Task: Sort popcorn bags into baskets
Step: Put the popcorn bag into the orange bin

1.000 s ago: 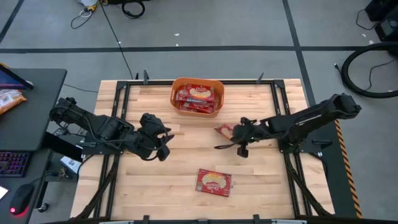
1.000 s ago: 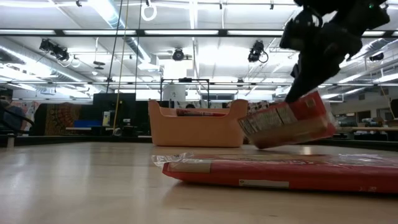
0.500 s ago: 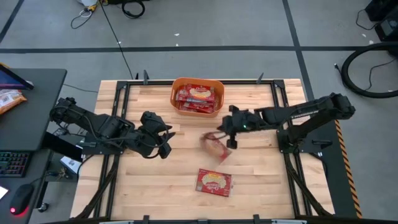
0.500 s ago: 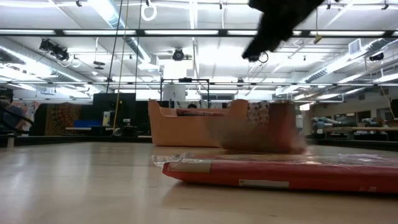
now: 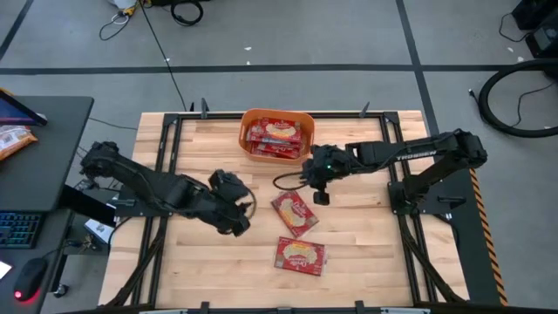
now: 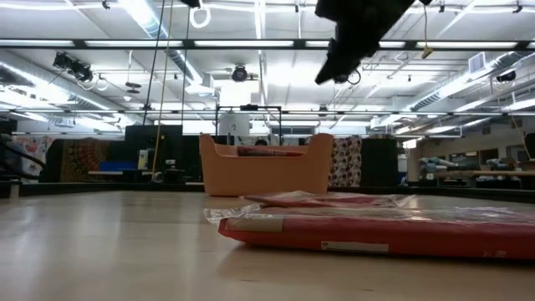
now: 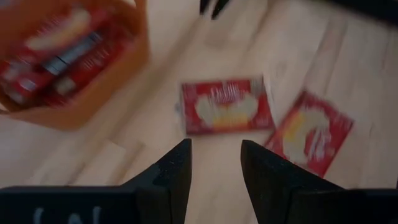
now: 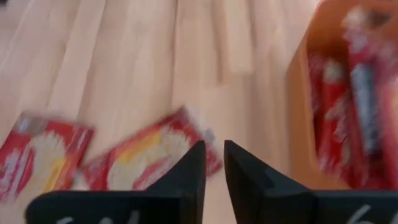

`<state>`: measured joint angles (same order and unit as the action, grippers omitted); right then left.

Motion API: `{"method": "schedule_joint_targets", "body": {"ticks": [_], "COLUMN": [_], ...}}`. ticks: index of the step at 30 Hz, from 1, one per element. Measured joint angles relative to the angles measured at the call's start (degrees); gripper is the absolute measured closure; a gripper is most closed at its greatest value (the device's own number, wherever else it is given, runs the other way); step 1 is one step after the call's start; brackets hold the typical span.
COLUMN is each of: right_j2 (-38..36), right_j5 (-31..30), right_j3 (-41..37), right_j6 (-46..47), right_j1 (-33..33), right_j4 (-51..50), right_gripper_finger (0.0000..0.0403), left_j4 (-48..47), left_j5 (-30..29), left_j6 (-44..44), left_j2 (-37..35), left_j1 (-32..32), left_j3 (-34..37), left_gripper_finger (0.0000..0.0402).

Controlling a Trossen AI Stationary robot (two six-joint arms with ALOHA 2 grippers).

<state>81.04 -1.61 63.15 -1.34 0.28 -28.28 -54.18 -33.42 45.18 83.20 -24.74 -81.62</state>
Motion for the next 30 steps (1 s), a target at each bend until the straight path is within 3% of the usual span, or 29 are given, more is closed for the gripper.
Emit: {"method": "schedule_joint_targets", "body": {"ticks": [6,14,21,30], "right_j2": [0.56,-4.79,-13.15,-21.67], "right_j5": [2.95,4.45,0.89,-6.22], "right_j3": [-4.56,-8.88,-8.93,-8.93], "right_j6": [5.05,15.5,25.87,38.81], "right_j1": [1.64,5.03,9.23,16.25], "right_j4": [-2.03,-6.99,-13.0,-13.48], "right_gripper_finger": [0.0313,0.0312,0.0312,0.0312], "left_j4": [1.12,6.61,7.76,13.97], "left_j5": [9.35,19.07,18.06,16.98], "left_j6": [-5.75,-24.27,-41.59,-53.19], "left_j2": [7.75,17.12,23.13,29.63], "left_j1": [2.15,6.73,10.64,14.75], "left_j3": [0.0,0.42,0.52,0.52], "left_gripper_finger": [0.026,0.026,0.026,0.0251]}}
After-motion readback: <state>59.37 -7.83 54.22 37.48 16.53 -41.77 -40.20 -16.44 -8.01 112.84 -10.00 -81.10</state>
